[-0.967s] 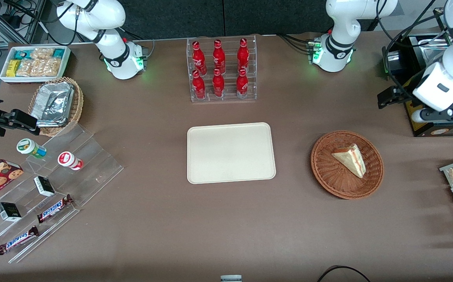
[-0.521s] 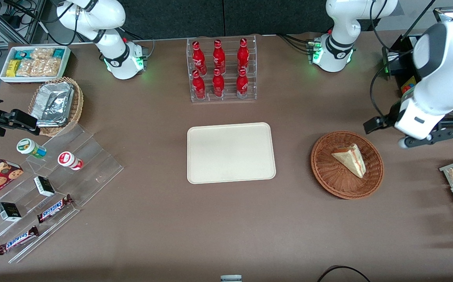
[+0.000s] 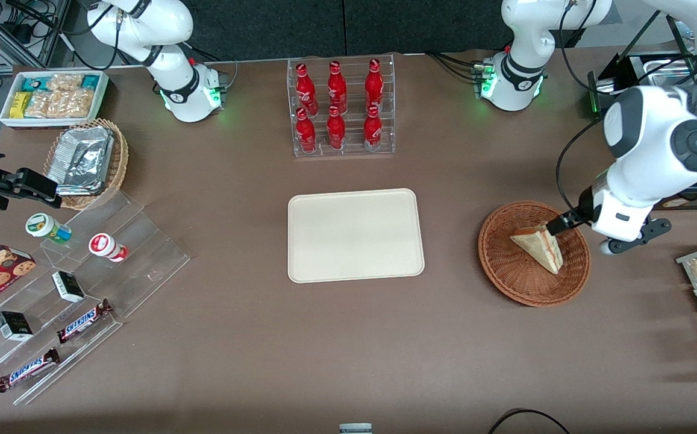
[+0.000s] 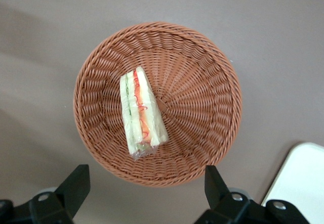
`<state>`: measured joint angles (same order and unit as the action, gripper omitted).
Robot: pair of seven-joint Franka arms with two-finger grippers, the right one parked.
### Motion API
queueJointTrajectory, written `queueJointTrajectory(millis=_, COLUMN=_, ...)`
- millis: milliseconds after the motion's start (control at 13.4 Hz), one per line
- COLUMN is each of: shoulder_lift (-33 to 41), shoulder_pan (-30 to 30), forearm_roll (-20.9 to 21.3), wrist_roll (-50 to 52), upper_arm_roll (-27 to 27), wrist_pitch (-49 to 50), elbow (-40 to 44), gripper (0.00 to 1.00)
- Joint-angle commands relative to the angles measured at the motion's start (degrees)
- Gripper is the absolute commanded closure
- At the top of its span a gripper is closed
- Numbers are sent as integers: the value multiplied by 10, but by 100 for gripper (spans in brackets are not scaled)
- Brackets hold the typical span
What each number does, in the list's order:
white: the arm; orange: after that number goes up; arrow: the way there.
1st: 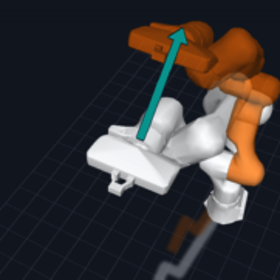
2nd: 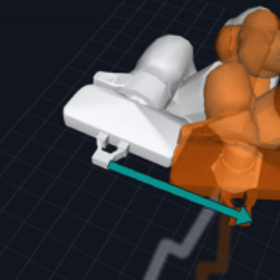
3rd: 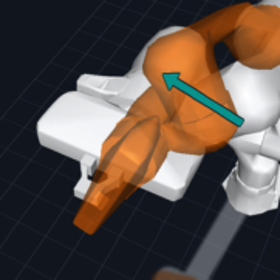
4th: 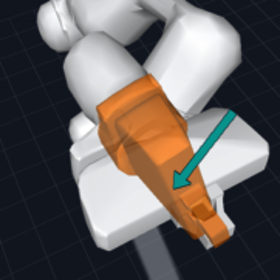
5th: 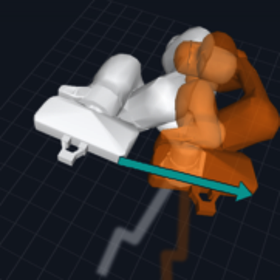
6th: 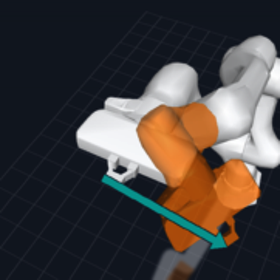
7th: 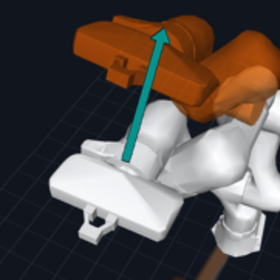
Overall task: Place sandwich from basket to tray
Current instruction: 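Close the left gripper on the wrapped sandwich and lift it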
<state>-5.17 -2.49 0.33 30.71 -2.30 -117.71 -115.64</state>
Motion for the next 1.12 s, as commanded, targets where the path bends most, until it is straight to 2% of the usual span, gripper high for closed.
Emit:
queueJointTrajectory(millis=0, shoulder_lift=-11, shoulder_pan=1, forearm_roll=2, wrist_roll=40, upper_arm_roll=12, wrist_pitch=-38, elbow=-27, gripper=0)
queueJointTrajectory(millis=446, shoulder_lift=-43, shoulder_pan=2, forearm_roll=-6, wrist_roll=105, upper_arm_roll=14, wrist_pitch=-167, elbow=-102, gripper=0)
queueJointTrajectory(millis=818, shoulder_lift=-77, shoulder_pan=2, forearm_roll=-9, wrist_roll=128, upper_arm_roll=14, wrist_pitch=-195, elbow=-105, gripper=0)
queueJointTrajectory(millis=1041, shoulder_lift=-95, shoulder_pan=11, forearm_roll=-31, wrist_roll=133, upper_arm_roll=14, wrist_pitch=-214, elbow=-121, gripper=1)
